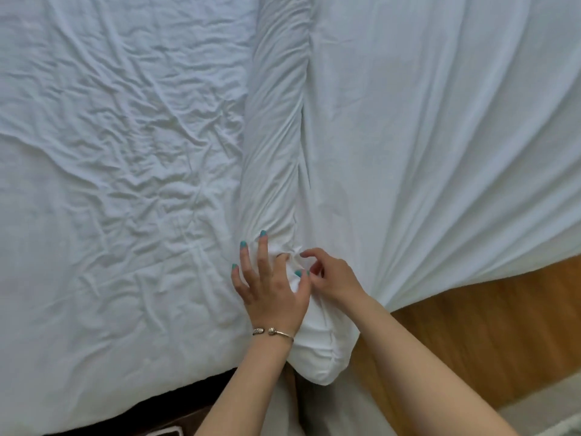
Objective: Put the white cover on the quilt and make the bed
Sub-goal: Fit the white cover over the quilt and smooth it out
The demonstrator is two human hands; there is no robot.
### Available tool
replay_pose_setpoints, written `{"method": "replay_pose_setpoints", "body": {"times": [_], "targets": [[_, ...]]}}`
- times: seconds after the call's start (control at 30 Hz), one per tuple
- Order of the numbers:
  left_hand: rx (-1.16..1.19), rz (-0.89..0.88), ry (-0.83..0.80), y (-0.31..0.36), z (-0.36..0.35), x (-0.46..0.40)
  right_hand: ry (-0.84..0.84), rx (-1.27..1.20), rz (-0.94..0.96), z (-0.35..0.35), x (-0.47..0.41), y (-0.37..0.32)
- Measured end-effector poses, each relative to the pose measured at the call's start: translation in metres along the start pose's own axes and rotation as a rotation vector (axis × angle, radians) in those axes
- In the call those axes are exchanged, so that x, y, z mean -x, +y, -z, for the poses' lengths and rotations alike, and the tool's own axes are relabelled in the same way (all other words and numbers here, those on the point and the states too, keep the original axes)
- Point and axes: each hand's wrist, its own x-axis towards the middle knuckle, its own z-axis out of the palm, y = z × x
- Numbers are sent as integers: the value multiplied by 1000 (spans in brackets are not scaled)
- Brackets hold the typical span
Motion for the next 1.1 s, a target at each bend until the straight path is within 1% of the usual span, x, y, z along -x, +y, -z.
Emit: {"method": "replay_pose_setpoints", "body": {"times": [0.07, 0.13, 0.2, 0.27, 0.3, 0.33, 0.4, 0.47, 0.5, 0.57, 0.63, 0.67, 0.73, 0.8, 0.83, 0.93, 1.0, 1.1], "targets": [[-31, 137, 9, 9, -3, 9, -19, 30, 67, 4, -4, 3], [-18, 272, 5, 18, -7, 19, -80, 74, 113, 9, -7, 2], [0, 362, -29, 23, -10, 27, -77, 189, 123, 20, -7, 9], [22, 367, -79, 14, -13, 34, 28, 368, 97, 40, -4, 27], [38, 337, -90, 3, -16, 35, 78, 389, 77, 51, -3, 38], [56, 288, -96, -10, -17, 36, 90, 406, 62, 58, -1, 46], [92, 212, -128, -35, -15, 37, 49, 505, 104, 59, -1, 49], [64, 228, -153, -42, -11, 34, 30, 543, 135, 52, -6, 41], [10, 241, -126, -33, -10, 34, 32, 543, 128, 49, -7, 36], [-49, 264, 11, 10, -12, 35, 26, 519, 89, 43, -3, 34], [27, 239, 127, 69, -16, 28, 0, 394, 34, 37, 0, 36], [79, 217, 145, 94, -19, 21, -30, 338, 26, 34, 2, 36], [126, 250, 90, 115, -29, 2, -72, 299, 99, 30, 5, 37], [117, 370, 5, 105, -41, -10, -37, 181, 102, 32, 7, 43], [80, 392, 1, 94, -46, -11, -24, 135, 82, 33, 10, 47], [-32, 303, 34, 51, -52, -5, -28, 113, 68, 31, 13, 59], [-58, 283, 70, 24, -51, -8, -21, 111, 67, 30, 11, 59], [-72, 254, 68, -13, -45, -12, 7, 121, 104, 25, 11, 53]]}}
